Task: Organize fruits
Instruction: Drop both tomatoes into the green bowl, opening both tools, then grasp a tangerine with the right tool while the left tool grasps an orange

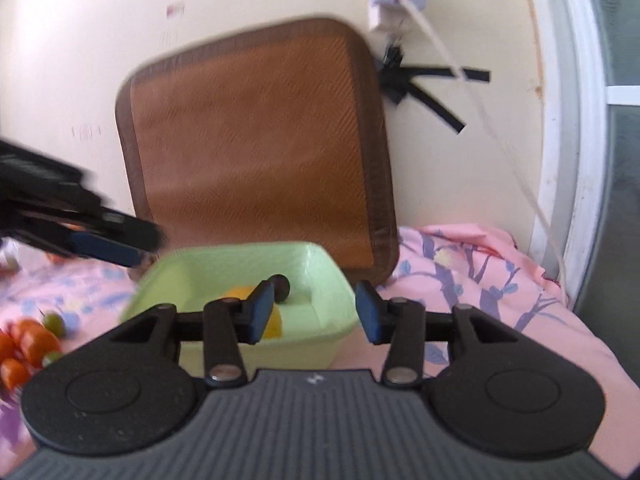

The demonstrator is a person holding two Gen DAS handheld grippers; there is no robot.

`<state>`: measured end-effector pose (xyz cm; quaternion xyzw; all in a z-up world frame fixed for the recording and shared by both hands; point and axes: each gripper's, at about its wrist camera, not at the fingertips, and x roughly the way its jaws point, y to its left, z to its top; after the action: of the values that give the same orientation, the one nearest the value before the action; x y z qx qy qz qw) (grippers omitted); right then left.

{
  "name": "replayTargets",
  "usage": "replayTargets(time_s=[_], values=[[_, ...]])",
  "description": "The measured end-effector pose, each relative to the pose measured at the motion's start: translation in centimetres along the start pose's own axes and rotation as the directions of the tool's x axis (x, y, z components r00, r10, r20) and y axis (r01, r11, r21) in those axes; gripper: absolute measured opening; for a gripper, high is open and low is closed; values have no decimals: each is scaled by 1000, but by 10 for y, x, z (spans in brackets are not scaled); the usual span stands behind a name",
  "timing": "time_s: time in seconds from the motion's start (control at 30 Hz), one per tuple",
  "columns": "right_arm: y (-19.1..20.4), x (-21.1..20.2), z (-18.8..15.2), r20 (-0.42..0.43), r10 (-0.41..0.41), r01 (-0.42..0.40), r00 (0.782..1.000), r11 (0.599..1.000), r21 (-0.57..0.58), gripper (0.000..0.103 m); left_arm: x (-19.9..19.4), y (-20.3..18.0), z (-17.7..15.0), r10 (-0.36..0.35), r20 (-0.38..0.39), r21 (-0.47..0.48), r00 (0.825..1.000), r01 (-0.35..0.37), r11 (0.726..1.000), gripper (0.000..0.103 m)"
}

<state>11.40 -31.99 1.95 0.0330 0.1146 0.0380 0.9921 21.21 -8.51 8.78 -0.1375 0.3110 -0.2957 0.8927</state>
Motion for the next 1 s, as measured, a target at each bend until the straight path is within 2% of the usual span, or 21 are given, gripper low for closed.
replayTargets(time_s=[0.07,0.17,0.3,0.4,0.47,0.57,0.63,0.73,0.87,1.0], values=[[2,-15,3,14,31,-31,999,999,39,48,-45,12,-4,18,56,14,998,-18,1000,48],[16,-33,0,0,103,-103,995,992,77,47,-103,36,-20,101,107,12,989,-102,995,48],[51,-49,-12,-50,201,-197,978,978,76,45,-149,69,-50,249,90,-7,964,-249,968,48],[84,-54,-23,-102,265,-260,959,964,59,44,-160,96,-69,282,39,-53,959,-279,959,48],[108,-55,-29,-138,303,-301,943,953,37,42,-159,108,-78,279,19,-86,960,-276,957,48],[144,-53,-33,-178,337,-345,925,938,-17,42,-157,128,-84,236,20,-135,972,-231,964,48],[165,-49,-34,-193,344,-361,919,930,-62,42,-148,132,-83,204,20,-154,979,-199,968,48],[193,-37,-32,-212,350,-381,912,916,-128,42,-135,132,-89,171,7,-132,985,-169,977,48],[213,-16,-32,-247,347,-391,905,908,-154,42,-123,126,-97,150,-11,-92,989,-150,984,48],[225,0,-43,-299,331,-391,895,905,-170,43,-117,134,-101,130,-18,-123,991,-131,984,48]])
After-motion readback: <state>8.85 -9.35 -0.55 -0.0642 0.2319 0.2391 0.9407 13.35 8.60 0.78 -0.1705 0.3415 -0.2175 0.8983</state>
